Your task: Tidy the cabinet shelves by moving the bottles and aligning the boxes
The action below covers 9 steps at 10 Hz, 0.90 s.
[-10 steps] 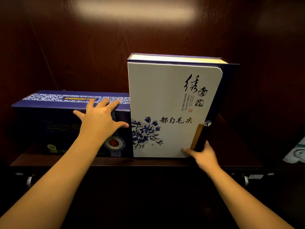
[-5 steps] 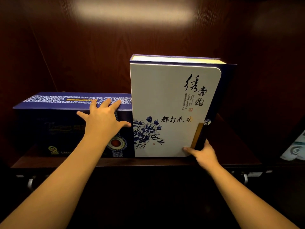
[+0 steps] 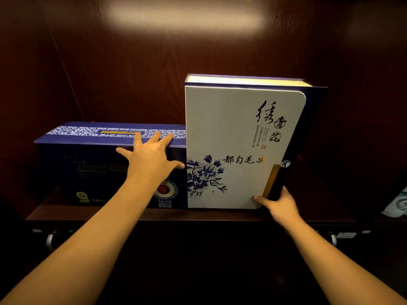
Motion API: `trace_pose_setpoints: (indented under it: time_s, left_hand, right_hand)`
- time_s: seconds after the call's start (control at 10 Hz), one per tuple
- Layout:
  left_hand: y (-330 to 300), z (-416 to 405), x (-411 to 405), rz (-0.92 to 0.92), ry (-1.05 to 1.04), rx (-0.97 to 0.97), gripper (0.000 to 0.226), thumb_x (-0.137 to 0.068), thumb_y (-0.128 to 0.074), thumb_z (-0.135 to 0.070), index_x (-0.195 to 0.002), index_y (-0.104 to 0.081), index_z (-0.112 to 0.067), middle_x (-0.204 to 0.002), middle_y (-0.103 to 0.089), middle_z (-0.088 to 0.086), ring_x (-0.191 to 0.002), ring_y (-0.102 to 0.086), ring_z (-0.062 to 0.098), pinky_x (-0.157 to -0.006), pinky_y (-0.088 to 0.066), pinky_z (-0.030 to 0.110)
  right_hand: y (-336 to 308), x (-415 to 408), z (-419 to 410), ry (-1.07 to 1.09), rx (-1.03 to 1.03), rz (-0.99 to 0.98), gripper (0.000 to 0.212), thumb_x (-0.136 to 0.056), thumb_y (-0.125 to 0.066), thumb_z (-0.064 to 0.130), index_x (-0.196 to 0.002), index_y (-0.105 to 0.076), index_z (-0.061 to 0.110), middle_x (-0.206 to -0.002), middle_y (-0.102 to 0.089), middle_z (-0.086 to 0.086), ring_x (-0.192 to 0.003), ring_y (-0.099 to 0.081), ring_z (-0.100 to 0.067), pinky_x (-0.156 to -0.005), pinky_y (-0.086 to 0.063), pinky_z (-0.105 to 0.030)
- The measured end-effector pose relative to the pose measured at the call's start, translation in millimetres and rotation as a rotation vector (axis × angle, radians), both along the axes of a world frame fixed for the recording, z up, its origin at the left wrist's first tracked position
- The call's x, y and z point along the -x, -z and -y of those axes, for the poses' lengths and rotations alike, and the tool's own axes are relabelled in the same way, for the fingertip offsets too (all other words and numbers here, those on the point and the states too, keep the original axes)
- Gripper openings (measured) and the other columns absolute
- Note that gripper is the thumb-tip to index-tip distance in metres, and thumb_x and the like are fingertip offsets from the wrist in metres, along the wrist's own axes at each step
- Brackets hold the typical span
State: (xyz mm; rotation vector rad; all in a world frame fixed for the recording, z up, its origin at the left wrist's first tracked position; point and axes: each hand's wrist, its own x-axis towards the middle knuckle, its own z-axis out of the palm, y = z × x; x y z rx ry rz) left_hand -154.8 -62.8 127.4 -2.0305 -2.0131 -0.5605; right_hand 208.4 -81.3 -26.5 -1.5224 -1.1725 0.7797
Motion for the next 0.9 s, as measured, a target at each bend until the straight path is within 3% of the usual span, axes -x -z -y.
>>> trace_pose_setpoints:
  time_s: [0.2, 0.4, 0.6, 0.7, 0.8, 0.9]
  left_hand:
    - [1, 1, -15, 0.003, -0.009, 0.006, 0.101, -0.067, -0.064, -0.083, -0.153, -0.032, -0.042, -0.159, -0.037, -0.003, -0.149, -0.016, 0.043, -0.097, -0.015, 0.086]
    - [0, 3, -14, -0.002, -0.015, 0.005, 0.101, -0.067, -0.062, -0.084, -0.154, -0.031, -0.042, -0.16, -0.036, -0.003, -0.149, -0.015, 0.042, -0.098, -0.016, 0.086]
    - [6, 7, -12, -0.007, 0.008, -0.002, 0.1, -0.072, -0.057, -0.084, -0.156, -0.025, -0.04, -0.163, -0.027, -0.002, -0.151, -0.009, 0.04, -0.1, -0.014, 0.084]
    - [4, 19, -13, 0.026, 0.036, 0.011, 0.093, -0.079, -0.063, -0.073, -0.156, -0.029, -0.033, -0.162, -0.029, 0.003, -0.152, -0.012, 0.034, -0.106, -0.018, 0.079]
    - [-9, 41, -25, 0.044, 0.089, -0.052, 0.075, -0.083, -0.068, -0.062, -0.145, -0.048, -0.025, -0.149, -0.047, 0.004, -0.142, -0.035, 0.031, -0.107, -0.035, 0.067]
    - [-23, 61, -39, 0.034, 0.172, -0.087, 0.051, -0.085, -0.067, -0.06, -0.12, -0.065, -0.022, -0.119, -0.065, 0.001, -0.112, -0.058, 0.026, -0.089, -0.053, 0.048]
  right_hand:
    - [0, -12, -2, 0.033, 0.011, 0.042, 0.077, -0.057, -0.094, 0.043, -0.122, -0.054, 0.034, -0.107, -0.065, 0.017, -0.105, -0.063, -0.018, -0.09, -0.049, -0.036]
    - [-1, -12, -5, 0.039, 0.052, 0.073, 0.092, -0.061, -0.094, 0.038, -0.139, -0.047, 0.022, -0.125, -0.064, 0.001, -0.116, -0.06, -0.025, -0.102, -0.047, -0.045]
    - [-15, -14, 0, 0.014, 0.11, 0.143, 0.085, -0.065, -0.092, 0.036, -0.135, -0.047, 0.019, -0.127, -0.063, -0.002, -0.119, -0.058, -0.028, -0.098, -0.047, -0.041]
    - [-33, -13, 14, 0.039, 0.098, 0.244, 0.079, -0.074, -0.087, 0.035, -0.138, -0.045, 0.018, -0.131, -0.06, -0.005, -0.121, -0.057, -0.03, -0.089, -0.046, -0.035]
    - [-64, -22, 36, 0.032, 0.047, 0.318, 0.078, -0.08, -0.082, 0.037, -0.144, -0.041, 0.02, -0.136, -0.058, -0.003, -0.121, -0.057, -0.025, -0.091, -0.048, -0.035]
    - [-100, -30, 63, 0.029, -0.02, 0.376, 0.055, -0.084, -0.077, 0.038, -0.132, -0.052, 0.026, -0.124, -0.06, 0.005, -0.112, -0.061, -0.019, -0.088, -0.054, -0.036]
